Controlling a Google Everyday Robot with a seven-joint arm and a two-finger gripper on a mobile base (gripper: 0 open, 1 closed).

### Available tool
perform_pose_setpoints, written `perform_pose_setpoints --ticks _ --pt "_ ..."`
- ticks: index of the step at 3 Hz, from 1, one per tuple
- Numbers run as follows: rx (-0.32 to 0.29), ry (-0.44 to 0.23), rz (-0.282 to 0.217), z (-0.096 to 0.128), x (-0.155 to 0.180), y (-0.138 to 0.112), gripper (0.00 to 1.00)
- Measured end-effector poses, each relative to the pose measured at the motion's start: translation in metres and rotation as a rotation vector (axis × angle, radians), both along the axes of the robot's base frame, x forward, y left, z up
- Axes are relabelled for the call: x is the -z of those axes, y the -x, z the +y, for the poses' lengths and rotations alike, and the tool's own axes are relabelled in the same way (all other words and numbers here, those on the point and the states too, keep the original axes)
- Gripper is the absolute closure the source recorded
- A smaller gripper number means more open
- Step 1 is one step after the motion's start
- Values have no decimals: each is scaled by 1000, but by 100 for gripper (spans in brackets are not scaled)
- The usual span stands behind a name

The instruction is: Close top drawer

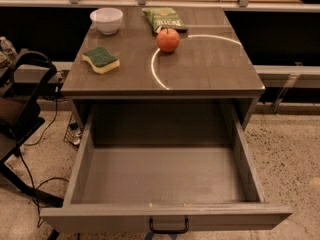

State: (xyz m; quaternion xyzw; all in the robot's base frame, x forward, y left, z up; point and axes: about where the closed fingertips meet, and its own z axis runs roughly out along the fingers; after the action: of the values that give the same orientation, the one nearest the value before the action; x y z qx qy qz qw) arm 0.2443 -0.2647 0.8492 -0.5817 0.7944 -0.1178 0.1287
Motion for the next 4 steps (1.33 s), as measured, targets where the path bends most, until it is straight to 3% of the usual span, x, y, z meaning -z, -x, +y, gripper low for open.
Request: perform_pose_setpoints --ticks 1,2,3,4 --pt "24 -97 22 19 38 45 47" --pt "31 -130 46 25 51 54 70" --pt "28 -122 40 29 50 54 99" --pt "23 -71 12 55 61 58 100"
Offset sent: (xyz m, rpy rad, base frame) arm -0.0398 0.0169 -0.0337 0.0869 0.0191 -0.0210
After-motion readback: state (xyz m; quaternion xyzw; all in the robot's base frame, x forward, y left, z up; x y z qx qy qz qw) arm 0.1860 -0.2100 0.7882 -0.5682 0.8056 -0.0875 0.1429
